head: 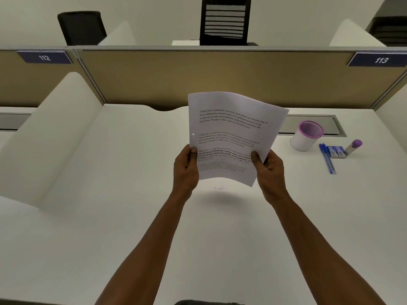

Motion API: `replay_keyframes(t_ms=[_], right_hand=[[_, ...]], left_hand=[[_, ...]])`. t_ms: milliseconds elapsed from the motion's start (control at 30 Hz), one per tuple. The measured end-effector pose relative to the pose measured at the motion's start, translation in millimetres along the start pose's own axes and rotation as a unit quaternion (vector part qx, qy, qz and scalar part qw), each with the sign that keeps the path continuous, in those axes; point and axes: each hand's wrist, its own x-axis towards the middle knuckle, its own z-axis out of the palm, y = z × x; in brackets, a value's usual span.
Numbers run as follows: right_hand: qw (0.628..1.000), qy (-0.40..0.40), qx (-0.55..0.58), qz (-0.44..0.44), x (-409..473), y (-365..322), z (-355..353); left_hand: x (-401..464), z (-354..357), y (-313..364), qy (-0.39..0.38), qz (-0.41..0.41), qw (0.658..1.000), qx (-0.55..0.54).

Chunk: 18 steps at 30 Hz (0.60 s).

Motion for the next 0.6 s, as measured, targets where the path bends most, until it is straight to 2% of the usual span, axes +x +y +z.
replay_keyframes(t_ms=[300, 600], right_hand=[[1.000, 0.016, 0.013, 0.023, -8.0, 16.9, -0.2], [1.000, 0.007, -0.005, 0.009, 12.6, 7.1, 5.1]], left_hand=[[-7.0, 1.0, -11.1, -0.001, -0.024, 0.999, -0.021], [6.3, -8.4, -7.7, 0.000, -0.021, 1.000, -0.016]])
